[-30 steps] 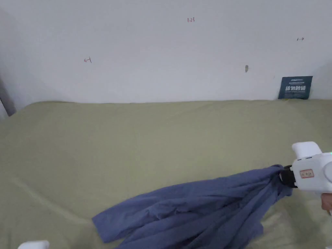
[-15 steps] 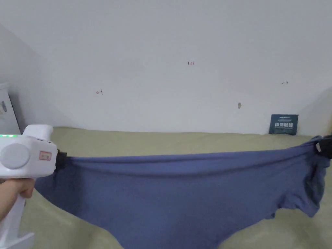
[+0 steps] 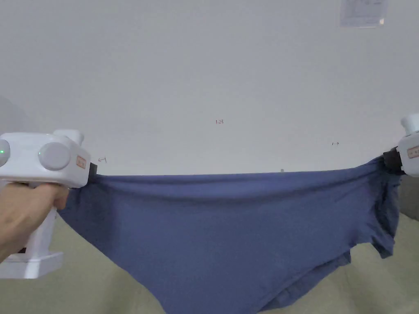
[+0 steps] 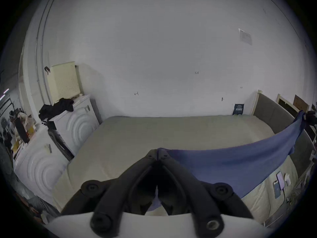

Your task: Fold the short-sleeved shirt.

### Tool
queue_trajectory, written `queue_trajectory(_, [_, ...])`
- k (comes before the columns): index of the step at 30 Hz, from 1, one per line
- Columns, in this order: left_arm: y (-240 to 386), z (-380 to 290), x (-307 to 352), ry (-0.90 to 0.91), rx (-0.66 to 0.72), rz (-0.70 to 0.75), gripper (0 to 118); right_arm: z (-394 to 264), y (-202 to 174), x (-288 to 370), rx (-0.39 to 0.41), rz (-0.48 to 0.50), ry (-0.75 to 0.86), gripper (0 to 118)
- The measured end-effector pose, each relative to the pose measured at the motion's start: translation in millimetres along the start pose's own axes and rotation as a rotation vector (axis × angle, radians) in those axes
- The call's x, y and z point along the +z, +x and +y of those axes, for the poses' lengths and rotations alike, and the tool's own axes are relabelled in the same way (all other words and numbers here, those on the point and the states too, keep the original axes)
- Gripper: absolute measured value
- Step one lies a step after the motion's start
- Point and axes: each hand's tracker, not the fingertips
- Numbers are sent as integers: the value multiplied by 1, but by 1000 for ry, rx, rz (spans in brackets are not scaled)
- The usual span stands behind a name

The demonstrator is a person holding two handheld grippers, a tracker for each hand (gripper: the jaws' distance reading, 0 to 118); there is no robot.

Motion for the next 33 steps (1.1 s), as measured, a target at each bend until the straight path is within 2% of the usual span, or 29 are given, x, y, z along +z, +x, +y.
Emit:
queue_trajectory(12, [35,31,-113,14,-29,63,0,17,-8,-121,-50,-43,-1,8])
queue_trajectory(20, [41,-26,-179,-83,-31,37,0,-52,-23,-176,-32,-40,-79,8])
queue_trajectory(25, [36,-102,-176,-154,-96,2,0,-138,-24,-150,-31,17,-195,8])
queue_trajectory(27, [27,-135,-169,-188,-82,-27,0,-175,-25,-130,-2,28,-237,8])
queue_trajectory(33, [11,-241,-112,-271,-76,-76,0,-276,-26,-46,-46,61,-307,8])
